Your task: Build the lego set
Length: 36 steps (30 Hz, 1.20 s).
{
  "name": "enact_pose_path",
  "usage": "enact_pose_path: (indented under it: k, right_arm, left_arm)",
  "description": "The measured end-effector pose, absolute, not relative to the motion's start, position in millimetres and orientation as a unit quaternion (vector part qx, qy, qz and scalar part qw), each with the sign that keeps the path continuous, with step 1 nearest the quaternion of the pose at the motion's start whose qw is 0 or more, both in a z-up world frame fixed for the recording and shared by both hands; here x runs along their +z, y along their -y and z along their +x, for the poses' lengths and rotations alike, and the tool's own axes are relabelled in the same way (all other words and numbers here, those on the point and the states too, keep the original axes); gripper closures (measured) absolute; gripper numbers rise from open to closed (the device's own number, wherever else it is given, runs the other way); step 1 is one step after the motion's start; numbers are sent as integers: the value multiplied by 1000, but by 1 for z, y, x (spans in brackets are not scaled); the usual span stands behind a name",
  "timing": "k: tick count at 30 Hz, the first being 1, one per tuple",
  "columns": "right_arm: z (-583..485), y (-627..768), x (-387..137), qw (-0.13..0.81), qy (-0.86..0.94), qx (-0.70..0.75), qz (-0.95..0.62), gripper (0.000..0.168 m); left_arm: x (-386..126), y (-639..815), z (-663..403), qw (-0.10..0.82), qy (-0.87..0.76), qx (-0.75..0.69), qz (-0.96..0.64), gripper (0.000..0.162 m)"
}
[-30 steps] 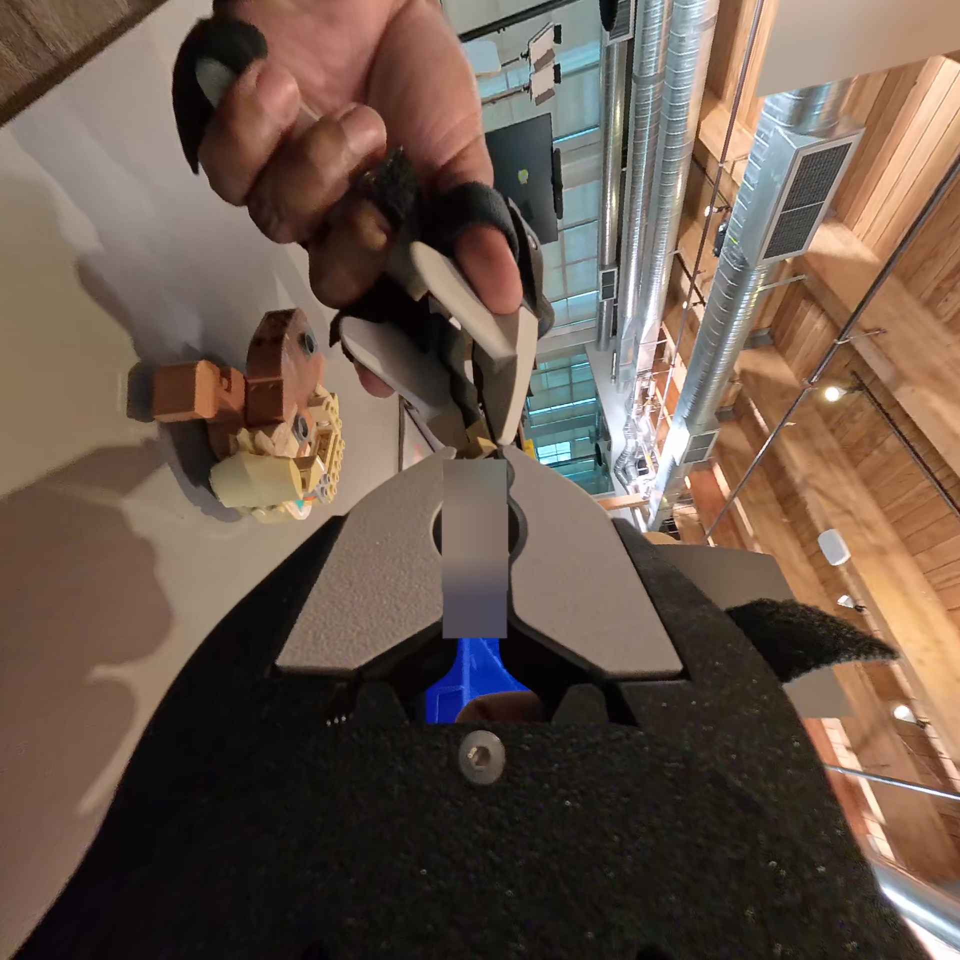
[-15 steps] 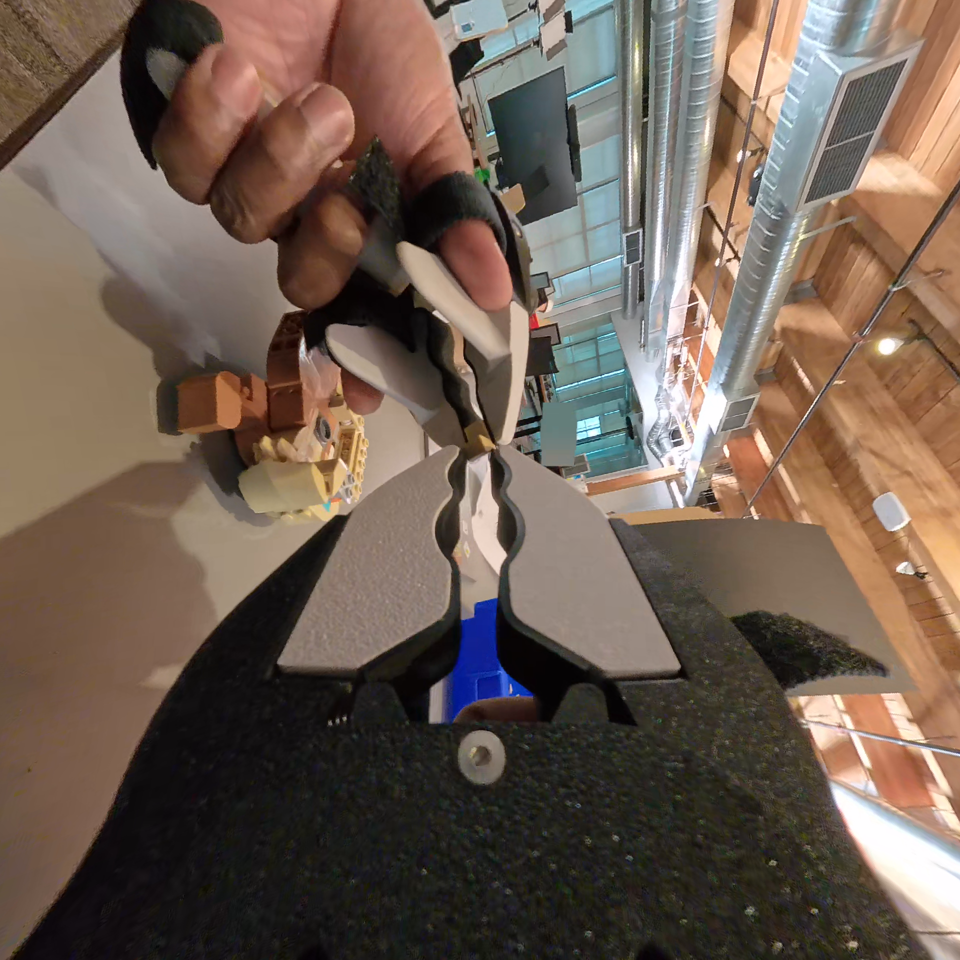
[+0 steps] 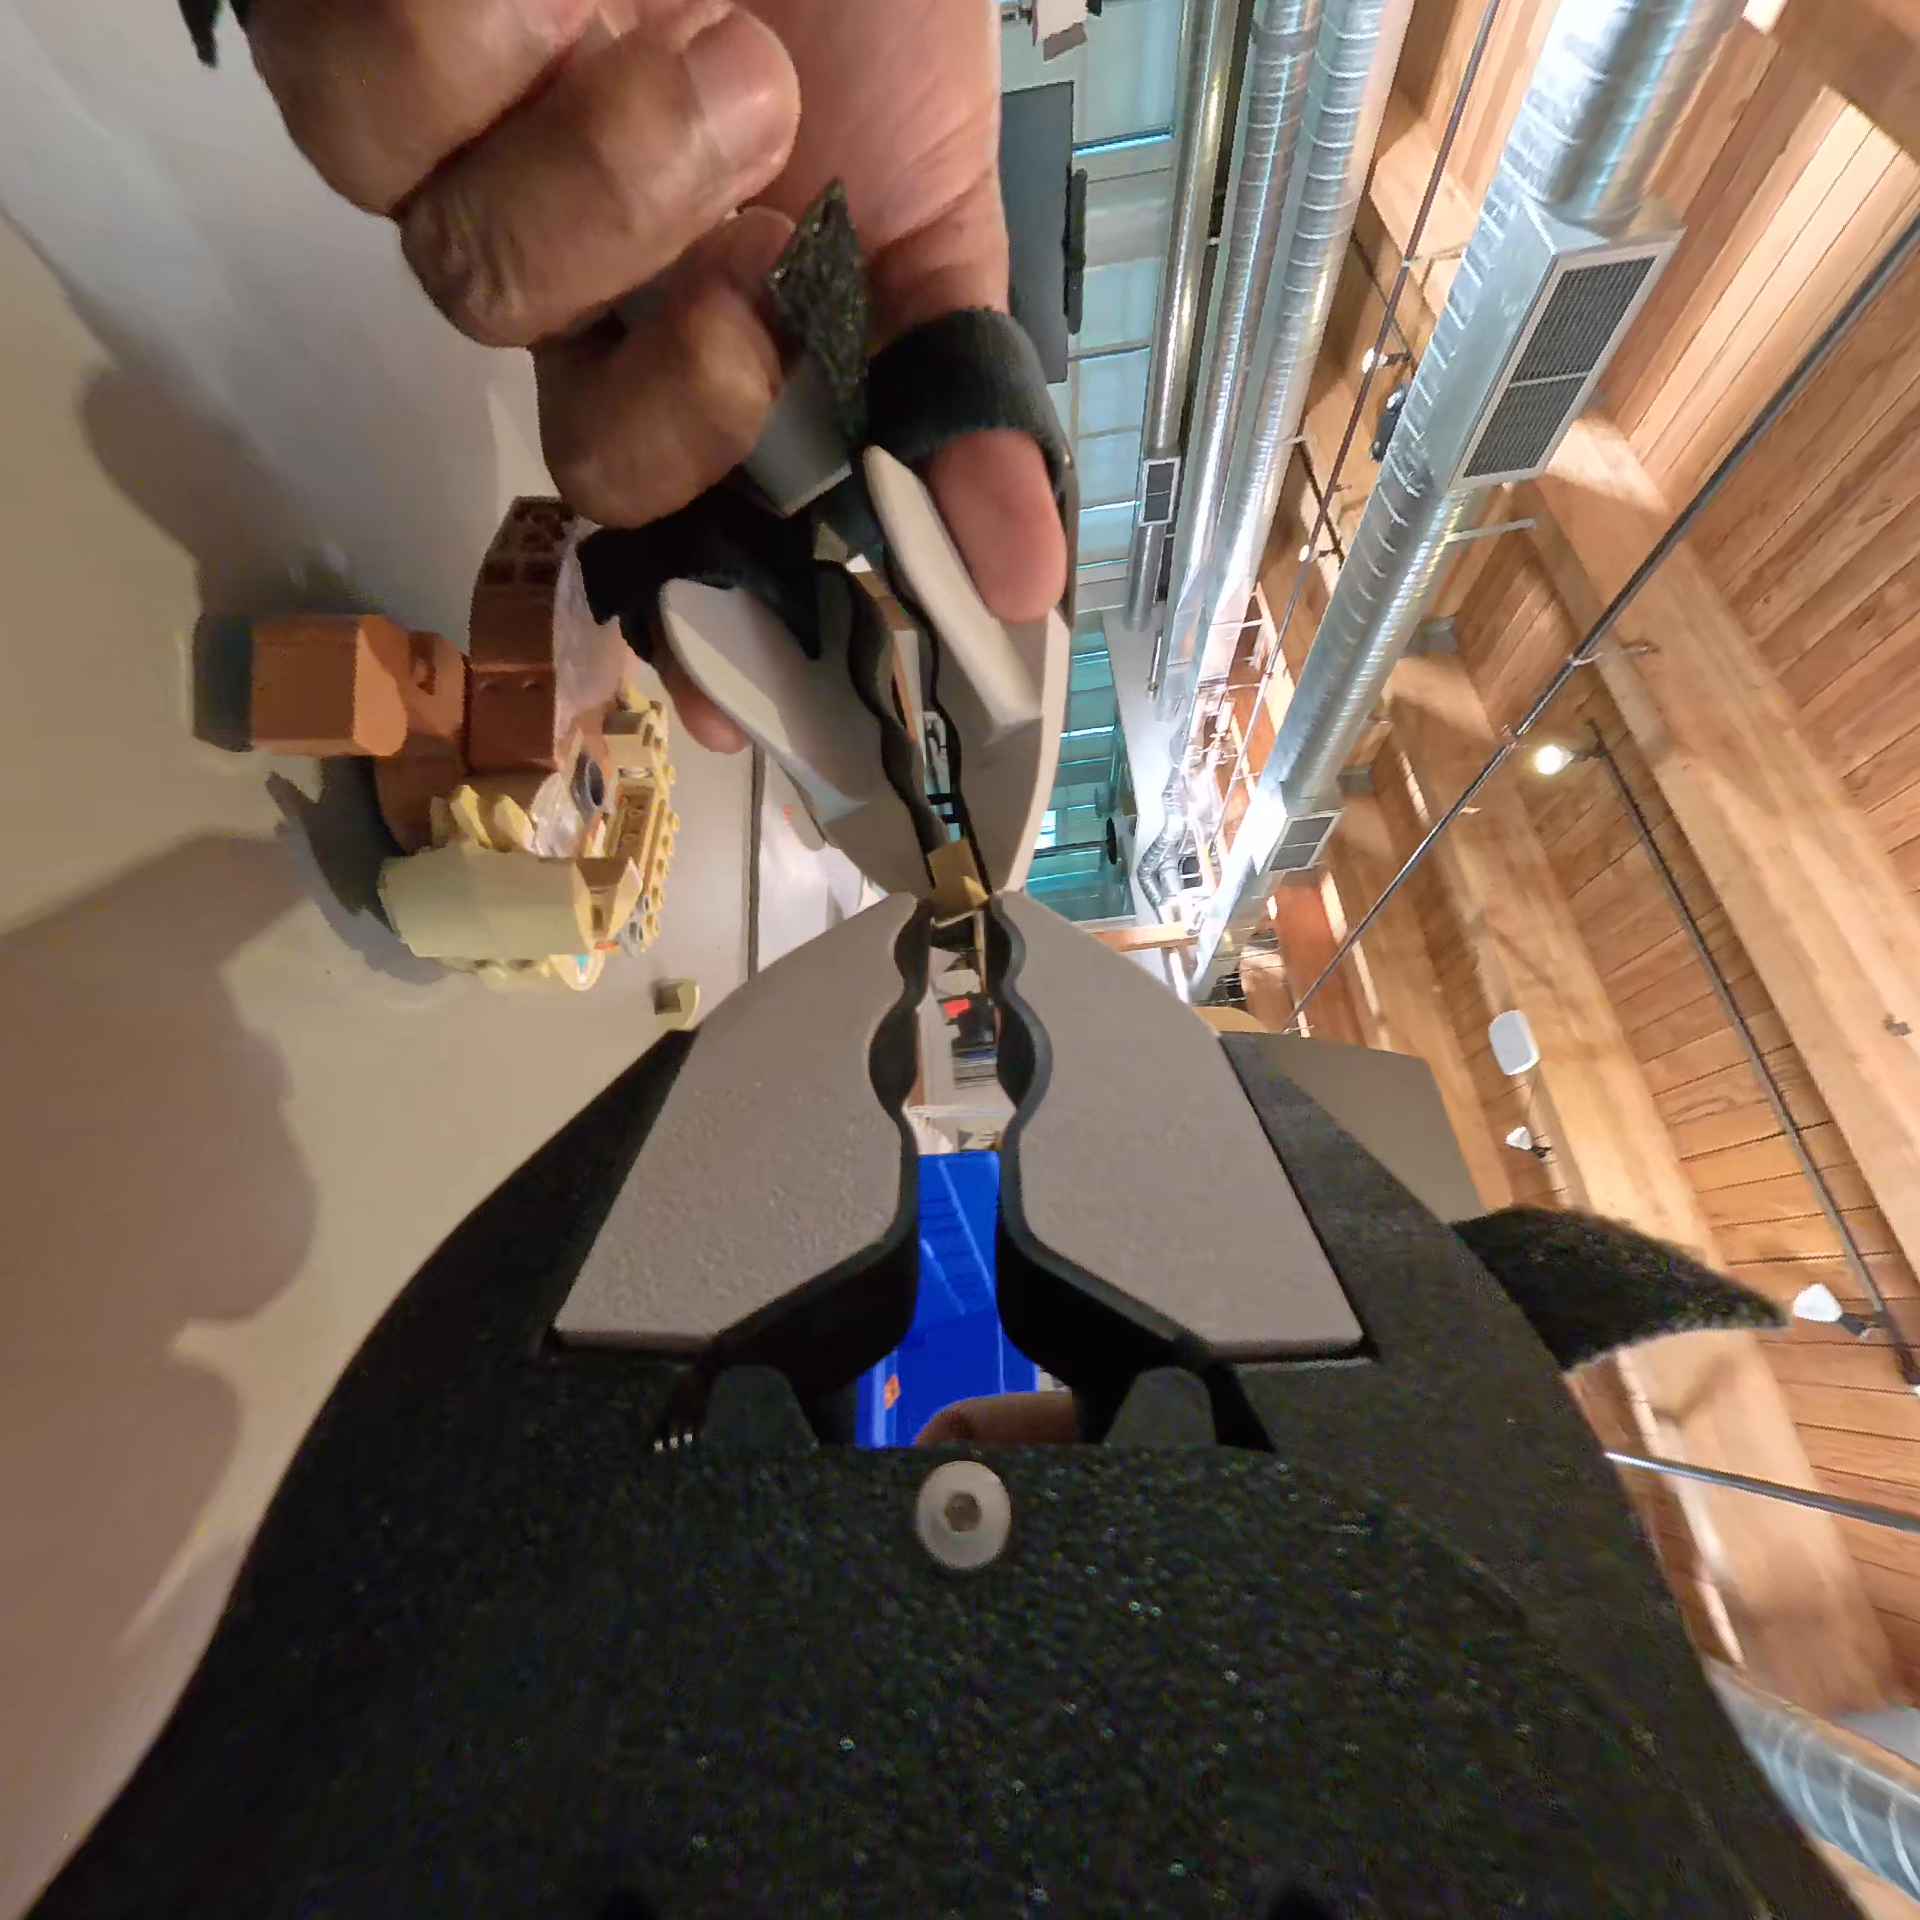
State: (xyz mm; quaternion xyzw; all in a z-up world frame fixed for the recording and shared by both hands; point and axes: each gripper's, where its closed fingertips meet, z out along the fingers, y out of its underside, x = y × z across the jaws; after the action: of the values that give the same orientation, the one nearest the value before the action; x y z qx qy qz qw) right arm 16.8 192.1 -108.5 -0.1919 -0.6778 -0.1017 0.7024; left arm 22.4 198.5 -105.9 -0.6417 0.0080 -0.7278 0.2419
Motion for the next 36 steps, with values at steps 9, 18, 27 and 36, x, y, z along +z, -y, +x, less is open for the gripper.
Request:
enact_pose_path:
  k: [9, 18, 27, 36]
  right_arm:
    - [15, -194, -113, 693, 687, -130, -174, 160]
    - [11, -186, -110, 663, 697, 9, -274, 161]
    - [14, -184, -116, 539, 697, 216, -420, 161]
    - [11, -176, -117, 488, 689, 275, -460, 161]
  left_arm:
    - [-110, -202, 21, 242, 7, -724, -646, 154]
    - [-106, -207, 12, 308, -40, -700, -643, 150]
    - [-95, -183, -1, 501, -398, -451, -622, 149]
    - [-120, -175, 10, 532, -584, -233, -567, 147]
